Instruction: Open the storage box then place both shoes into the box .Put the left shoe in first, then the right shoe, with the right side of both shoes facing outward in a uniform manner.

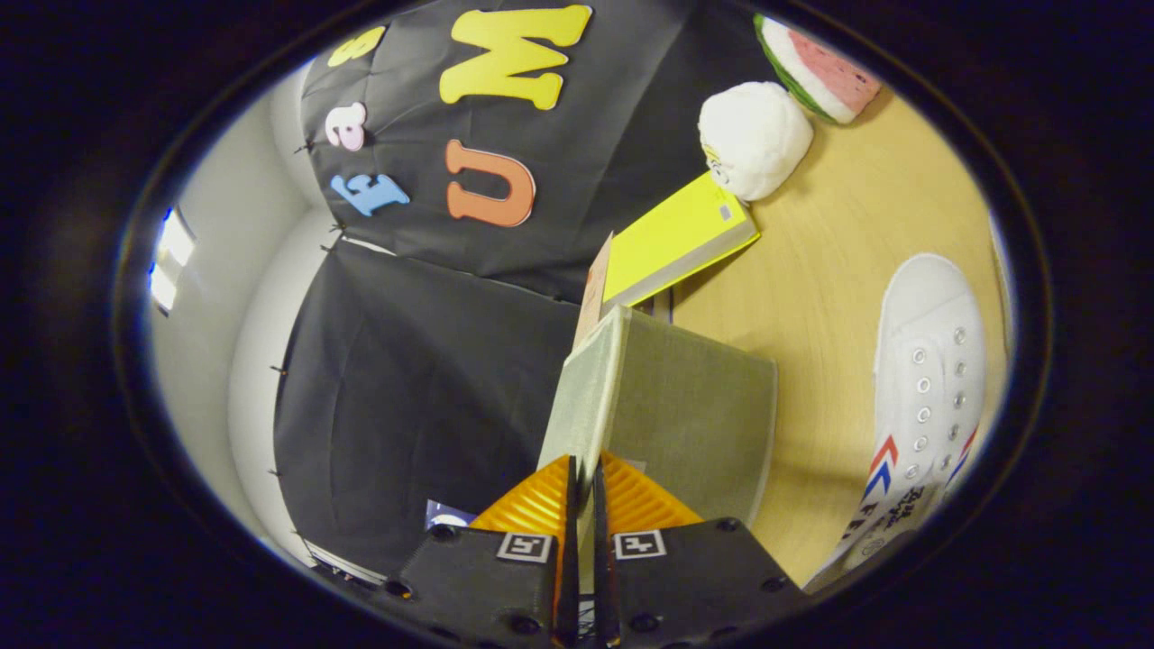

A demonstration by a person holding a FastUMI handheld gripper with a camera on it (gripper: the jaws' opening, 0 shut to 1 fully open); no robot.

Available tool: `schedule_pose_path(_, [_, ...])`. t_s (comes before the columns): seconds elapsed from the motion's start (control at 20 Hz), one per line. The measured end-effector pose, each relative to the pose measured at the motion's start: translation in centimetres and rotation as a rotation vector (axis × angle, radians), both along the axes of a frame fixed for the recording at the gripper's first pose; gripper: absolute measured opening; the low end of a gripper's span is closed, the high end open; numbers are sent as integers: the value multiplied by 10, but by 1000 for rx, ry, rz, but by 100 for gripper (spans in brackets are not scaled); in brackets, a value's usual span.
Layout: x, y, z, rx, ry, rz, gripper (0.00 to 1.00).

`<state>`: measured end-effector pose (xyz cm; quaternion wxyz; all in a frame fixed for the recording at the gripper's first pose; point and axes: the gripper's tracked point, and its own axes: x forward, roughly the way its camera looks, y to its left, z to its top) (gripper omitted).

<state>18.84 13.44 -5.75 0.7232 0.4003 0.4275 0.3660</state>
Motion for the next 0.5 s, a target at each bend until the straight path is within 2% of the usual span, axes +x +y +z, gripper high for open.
schedule_pose_path(0.1, [-5,6,27,-34,-26,-7,8])
schedule_pose_path(0.3, [-8,35,80,-75,-37,-40,8])
schedule_pose_path(0.5, [-11,95,127,-99,-40,-38,8])
